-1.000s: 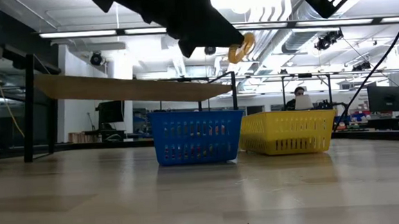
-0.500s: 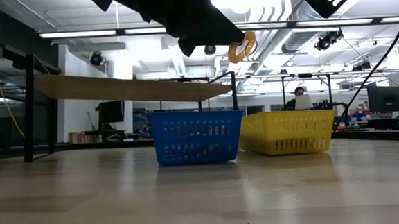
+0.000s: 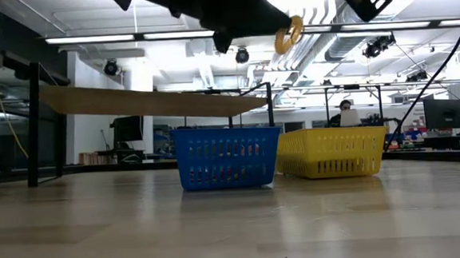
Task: Pick & Place Office Desk Supplies
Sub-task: Put the yellow spring keychain into the red bin
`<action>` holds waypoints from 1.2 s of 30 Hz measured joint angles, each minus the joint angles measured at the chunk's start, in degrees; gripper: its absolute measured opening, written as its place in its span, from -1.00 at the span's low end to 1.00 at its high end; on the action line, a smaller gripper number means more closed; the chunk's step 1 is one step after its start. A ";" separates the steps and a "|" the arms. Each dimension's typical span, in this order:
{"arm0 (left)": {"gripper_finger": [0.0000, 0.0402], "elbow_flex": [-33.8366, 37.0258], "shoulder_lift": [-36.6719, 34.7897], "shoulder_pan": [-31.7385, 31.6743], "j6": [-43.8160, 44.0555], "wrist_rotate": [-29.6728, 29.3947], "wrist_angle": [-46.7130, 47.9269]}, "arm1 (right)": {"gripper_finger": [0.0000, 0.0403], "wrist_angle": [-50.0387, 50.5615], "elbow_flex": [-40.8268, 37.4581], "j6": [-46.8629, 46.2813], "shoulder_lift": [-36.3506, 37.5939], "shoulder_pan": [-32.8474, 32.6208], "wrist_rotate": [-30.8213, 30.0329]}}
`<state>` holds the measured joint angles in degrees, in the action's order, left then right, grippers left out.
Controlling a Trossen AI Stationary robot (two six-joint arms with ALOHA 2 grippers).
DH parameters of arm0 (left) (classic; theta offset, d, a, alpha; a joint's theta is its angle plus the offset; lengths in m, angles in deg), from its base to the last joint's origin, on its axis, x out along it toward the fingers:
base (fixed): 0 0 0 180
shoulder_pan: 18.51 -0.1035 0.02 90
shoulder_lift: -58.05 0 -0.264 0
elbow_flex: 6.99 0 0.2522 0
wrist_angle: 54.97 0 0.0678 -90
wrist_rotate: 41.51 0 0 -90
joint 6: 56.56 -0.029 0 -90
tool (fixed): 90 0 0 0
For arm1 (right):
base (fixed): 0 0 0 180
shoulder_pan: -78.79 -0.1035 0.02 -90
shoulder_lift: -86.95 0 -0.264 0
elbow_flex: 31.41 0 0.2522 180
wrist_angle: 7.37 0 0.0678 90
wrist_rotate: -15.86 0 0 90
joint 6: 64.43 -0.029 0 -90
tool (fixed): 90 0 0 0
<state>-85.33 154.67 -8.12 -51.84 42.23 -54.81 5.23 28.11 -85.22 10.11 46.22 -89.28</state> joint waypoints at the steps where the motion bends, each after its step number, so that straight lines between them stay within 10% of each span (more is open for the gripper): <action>1: -0.90 0.00 0.00 0.02 -0.38 -0.01 -0.73 | -0.45 0.92 0.02 0.10 0.00 0.04 -2.50; 21: -0.90 0.02 -0.02 0.02 -0.36 0.00 -7.65 | -0.45 11.68 0.04 16.56 0.00 -0.05 -41.94; 36: -0.90 0.04 -0.02 -0.15 -1.03 -2.28 -9.28 | -0.45 4.76 0.04 26.15 0.00 -1.14 -50.11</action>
<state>-85.29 154.65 -8.27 -52.87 39.94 -64.08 9.99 28.15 -59.07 10.11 45.08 -139.39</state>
